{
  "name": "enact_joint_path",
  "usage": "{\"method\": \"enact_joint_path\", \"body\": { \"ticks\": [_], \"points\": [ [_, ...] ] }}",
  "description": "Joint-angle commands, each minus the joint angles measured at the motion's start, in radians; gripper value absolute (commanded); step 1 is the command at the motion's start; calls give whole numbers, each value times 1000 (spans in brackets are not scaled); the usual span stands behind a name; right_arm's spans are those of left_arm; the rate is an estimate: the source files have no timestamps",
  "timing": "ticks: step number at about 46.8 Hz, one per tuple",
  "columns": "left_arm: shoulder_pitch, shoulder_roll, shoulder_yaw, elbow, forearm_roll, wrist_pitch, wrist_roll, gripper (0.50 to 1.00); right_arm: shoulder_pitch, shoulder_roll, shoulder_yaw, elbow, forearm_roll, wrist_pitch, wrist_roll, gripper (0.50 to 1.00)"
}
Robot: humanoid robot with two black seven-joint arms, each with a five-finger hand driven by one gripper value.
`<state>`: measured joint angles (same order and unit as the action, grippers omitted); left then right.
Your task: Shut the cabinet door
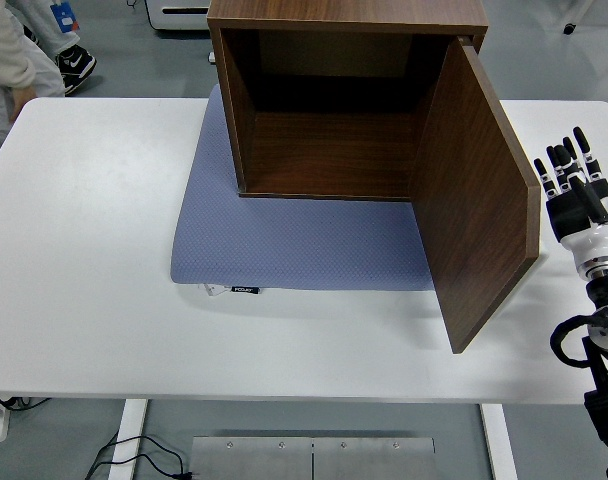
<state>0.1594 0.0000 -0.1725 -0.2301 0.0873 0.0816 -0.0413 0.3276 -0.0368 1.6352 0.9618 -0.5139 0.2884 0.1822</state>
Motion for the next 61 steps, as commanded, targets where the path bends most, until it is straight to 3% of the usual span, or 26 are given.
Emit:
{"method": "enact_joint_path", "body": {
  "ticks": [1,61],
  "points": [
    [-1,0,1,0,3,1,0,1000,-1,0,0,0,0,0,0,1000],
    [5,0,-1,0,0,3,0,1000,-2,-2,-9,0,0,0,-1,1000]
  ]
}}
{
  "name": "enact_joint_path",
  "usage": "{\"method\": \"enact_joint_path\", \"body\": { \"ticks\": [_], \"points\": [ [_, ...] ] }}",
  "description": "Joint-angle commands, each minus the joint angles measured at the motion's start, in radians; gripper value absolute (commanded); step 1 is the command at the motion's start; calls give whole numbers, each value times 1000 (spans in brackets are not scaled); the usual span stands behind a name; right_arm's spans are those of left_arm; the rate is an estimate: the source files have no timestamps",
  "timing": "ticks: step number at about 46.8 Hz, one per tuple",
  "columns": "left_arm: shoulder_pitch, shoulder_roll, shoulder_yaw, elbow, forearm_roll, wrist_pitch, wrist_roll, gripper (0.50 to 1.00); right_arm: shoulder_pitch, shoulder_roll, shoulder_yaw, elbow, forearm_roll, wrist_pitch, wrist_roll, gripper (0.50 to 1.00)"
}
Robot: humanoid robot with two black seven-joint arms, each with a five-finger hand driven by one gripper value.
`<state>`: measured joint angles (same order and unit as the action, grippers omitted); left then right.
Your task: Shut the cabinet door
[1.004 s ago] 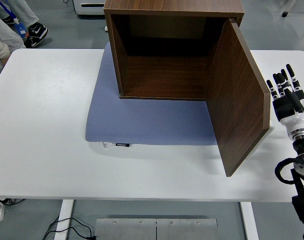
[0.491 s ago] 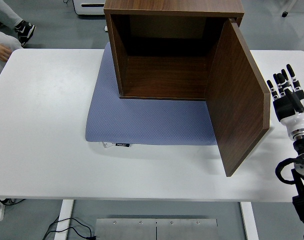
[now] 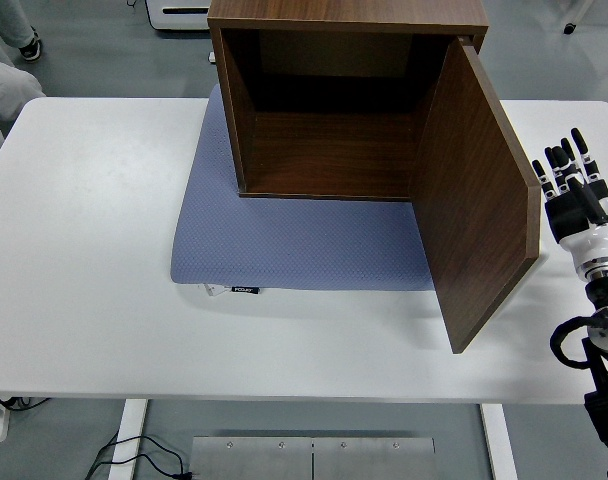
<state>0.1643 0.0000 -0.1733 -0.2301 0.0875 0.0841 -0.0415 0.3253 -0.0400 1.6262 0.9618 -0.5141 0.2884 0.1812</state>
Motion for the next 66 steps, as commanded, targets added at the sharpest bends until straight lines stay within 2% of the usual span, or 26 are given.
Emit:
{"method": "enact_joint_path", "body": {
  "ticks": [1,66],
  "points": [
    [0,0,0,0,0,0,0,1000,0,2,0,0,0,0,1,1000],
    [0,0,0,0,0,0,0,1000,1,-35,9,6,0,2,0,1000]
  ]
}}
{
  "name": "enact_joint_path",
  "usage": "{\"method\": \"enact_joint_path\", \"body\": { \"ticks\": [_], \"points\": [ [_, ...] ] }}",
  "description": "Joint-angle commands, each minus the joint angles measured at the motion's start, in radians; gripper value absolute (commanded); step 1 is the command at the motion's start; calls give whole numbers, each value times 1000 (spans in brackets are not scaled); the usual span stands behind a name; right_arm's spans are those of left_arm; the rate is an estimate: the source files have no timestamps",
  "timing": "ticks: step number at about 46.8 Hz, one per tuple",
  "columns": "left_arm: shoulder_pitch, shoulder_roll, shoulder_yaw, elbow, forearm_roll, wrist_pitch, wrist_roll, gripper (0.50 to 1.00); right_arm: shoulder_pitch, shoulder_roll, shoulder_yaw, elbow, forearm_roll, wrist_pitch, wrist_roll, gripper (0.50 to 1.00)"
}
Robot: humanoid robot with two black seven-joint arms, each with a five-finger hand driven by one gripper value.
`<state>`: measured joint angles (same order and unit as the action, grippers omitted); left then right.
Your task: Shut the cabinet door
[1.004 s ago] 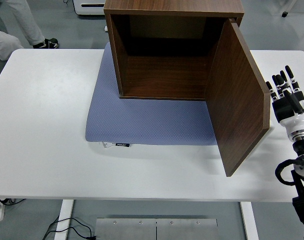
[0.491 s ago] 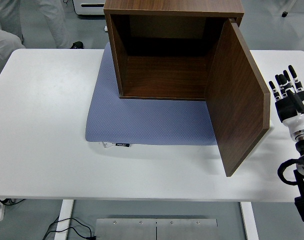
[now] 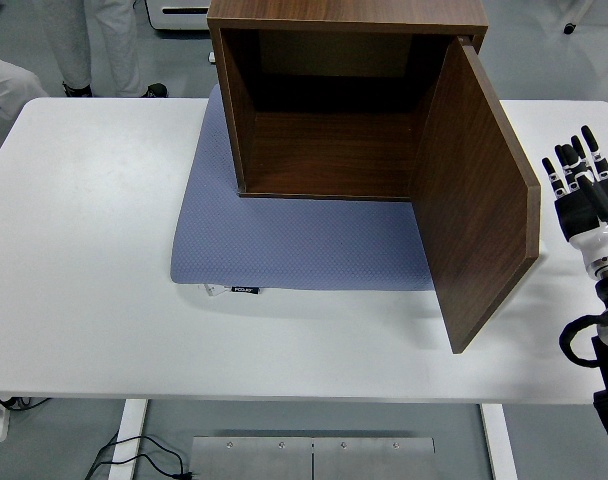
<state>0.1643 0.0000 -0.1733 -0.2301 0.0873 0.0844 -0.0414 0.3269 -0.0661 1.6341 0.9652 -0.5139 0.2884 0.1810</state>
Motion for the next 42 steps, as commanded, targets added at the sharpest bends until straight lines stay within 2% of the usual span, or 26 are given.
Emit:
{"method": "enact_joint_path", "body": {
  "ticks": [1,9,16,29,42],
  "points": [
    [0,0,0,0,0,0,0,1000,-2,-12,1,4,0,1,0,1000],
    [0,0,0,0,-1,0,0,1000,-17,-53,1,47,0,3,-2,1000],
    [0,0,0,0,0,0,0,1000,-80,-96,0,122,0,3,-3,1000],
    [0,0,0,0,0,0,0,1000,-247,-155,0,300,-2,5,-3,1000],
    [0,0,0,0,0,0,0,1000,-413,-161,-8,454,-11,20,-5,1000]
  ]
}}
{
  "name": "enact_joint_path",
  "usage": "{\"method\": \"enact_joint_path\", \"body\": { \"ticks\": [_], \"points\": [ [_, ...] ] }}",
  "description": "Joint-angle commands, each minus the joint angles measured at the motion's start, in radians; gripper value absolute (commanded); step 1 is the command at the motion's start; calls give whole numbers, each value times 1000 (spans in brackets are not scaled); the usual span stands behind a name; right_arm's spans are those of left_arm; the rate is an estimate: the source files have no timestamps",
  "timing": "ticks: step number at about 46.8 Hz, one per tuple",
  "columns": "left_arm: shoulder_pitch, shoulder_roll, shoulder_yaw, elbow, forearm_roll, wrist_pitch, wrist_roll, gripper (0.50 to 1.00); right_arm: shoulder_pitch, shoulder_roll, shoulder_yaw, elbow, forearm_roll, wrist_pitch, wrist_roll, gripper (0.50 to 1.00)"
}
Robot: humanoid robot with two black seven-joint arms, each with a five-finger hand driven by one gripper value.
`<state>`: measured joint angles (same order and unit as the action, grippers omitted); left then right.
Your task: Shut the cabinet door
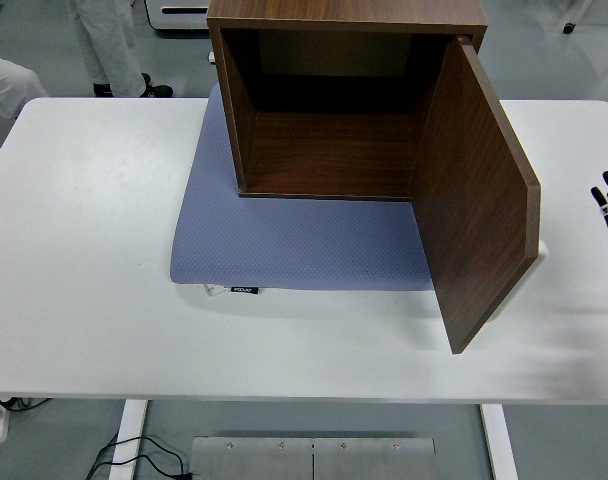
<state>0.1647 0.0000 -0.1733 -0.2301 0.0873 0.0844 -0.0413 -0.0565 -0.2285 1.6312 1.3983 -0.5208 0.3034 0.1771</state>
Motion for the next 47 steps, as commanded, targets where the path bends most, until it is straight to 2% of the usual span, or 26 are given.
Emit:
{"method": "enact_joint_path", "body": {
  "ticks": [1,11,21,32,47],
  "points": [
    [-1,0,0,0,0,0,0,1000,-40,1,-7,28,-5,6,-1,1000],
    [-1,0,0,0,0,0,0,1000,-106,12,-63,77,-31,36,-1,1000],
    [-1,0,0,0,0,0,0,1000,-151,66,-132,99,-110,82,-1,1000],
    [-1,0,0,0,0,0,0,1000,-152,83,-205,99,-147,105,-2,1000],
    [-1,0,0,0,0,0,0,1000,-140,120,-240,99,-174,123,-13,1000]
  ]
}}
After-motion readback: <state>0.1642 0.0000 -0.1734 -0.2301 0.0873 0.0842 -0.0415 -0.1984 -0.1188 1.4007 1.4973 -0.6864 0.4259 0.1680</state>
